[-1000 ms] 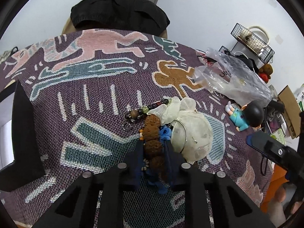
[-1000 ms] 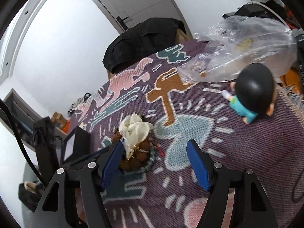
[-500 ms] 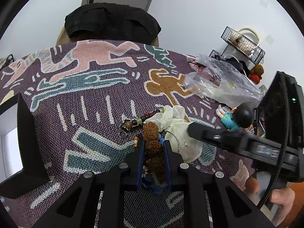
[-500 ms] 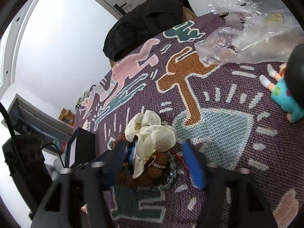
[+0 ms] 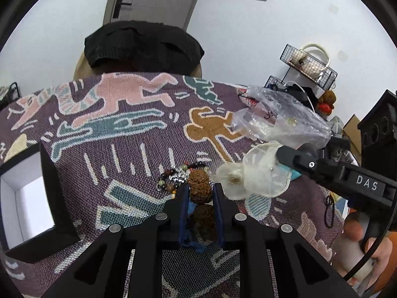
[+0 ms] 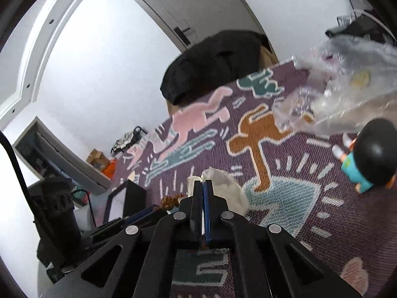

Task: Organize jewelry
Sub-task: 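Grasp the brown bead bracelet with the left gripper while the right gripper grasps the white cloth, then lift the brown bracelet with the left gripper toward the black box while the right holds the cloth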

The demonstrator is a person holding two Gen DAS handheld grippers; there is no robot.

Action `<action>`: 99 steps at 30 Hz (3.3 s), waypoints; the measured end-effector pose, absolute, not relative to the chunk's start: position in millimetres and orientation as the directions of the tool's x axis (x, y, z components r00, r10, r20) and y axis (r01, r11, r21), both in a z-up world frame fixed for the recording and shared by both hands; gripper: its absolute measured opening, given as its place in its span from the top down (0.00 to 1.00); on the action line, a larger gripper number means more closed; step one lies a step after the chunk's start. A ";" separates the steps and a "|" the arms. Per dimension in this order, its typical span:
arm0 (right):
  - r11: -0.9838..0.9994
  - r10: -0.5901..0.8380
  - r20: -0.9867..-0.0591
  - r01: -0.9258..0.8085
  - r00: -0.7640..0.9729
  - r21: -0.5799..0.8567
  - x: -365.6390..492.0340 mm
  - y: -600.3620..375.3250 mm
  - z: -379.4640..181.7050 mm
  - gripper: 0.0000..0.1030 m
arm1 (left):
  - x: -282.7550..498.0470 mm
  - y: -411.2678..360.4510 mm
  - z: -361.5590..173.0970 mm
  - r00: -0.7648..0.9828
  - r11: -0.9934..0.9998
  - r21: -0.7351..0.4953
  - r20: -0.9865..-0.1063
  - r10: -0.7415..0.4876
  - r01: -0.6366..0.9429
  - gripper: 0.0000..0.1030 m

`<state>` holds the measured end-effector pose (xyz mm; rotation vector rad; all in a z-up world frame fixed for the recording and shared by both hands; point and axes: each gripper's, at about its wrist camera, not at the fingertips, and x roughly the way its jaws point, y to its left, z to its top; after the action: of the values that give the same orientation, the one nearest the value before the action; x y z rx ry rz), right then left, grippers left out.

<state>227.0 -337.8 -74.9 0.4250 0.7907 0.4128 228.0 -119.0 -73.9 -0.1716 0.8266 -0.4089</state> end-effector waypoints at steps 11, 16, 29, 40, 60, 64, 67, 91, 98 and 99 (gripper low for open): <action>0.842 0.496 -0.556 -0.211 0.667 0.497 212.6 -338.5 -52.9 0.98 | 210.9 -109.6 -33.4 0.677 0.917 -0.259 -0.617 -0.400 0.304 0.81; 0.839 0.501 -0.555 -0.215 0.664 0.500 208.6 -335.6 -53.3 0.98 | 201.9 -102.6 -13.1 0.706 0.916 -0.250 -0.584 -0.401 0.313 0.81; 0.824 0.528 -0.531 -0.248 0.662 0.510 200.6 -323.8 -44.9 0.98 | 179.2 -83.8 36.3 0.775 0.919 -0.210 -0.494 -0.393 0.333 0.81; 0.811 0.550 -0.523 -0.266 0.650 0.521 197.5 -315.9 -43.7 0.98 | 177.3 -65.8 42.4 0.785 0.928 -0.201 -0.495 -0.373 0.314 0.81; 0.812 0.564 -0.568 -0.279 0.599 0.513 204.5 -289.9 -60.5 0.98 | 201.8 -44.2 -37.8 0.655 0.969 -0.158 -0.714 -0.246 0.192 0.81; 0.810 0.572 -0.583 -0.283 0.577 0.514 207.9 -282.6 -67.0 0.98 | 196.0 -40.1 -52.5 0.614 0.968 -0.184 -0.748 -0.252 0.173 0.66; 0.809 0.573 -0.591 -0.279 0.567 0.517 210.5 -281.1 -72.1 0.98 | 183.6 -34.8 -60.5 0.613 0.965 -0.220 -0.746 -0.260 0.142 0.32; 0.801 0.585 -0.588 -0.285 0.559 0.526 211.5 -275.8 -71.2 0.97 | 188.9 -29.2 -43.4 0.686 0.958 -0.253 -0.673 -0.275 0.136 0.81; 0.797 0.594 -0.583 -0.310 0.554 0.518 214.5 -261.7 -64.0 0.97 | 186.0 -22.8 -10.9 0.731 0.954 -0.252 -0.618 -0.288 0.163 0.81; 0.796 0.596 -0.582 -0.314 0.553 0.518 215.2 -259.2 -62.6 0.97 | 186.3 -21.2 -7.9 0.736 0.954 -0.250 -0.613 -0.286 0.162 0.81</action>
<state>215.2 -259.2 -62.6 0.3776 0.8227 0.5530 186.3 -21.2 -8.0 -0.1853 0.7019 -0.2477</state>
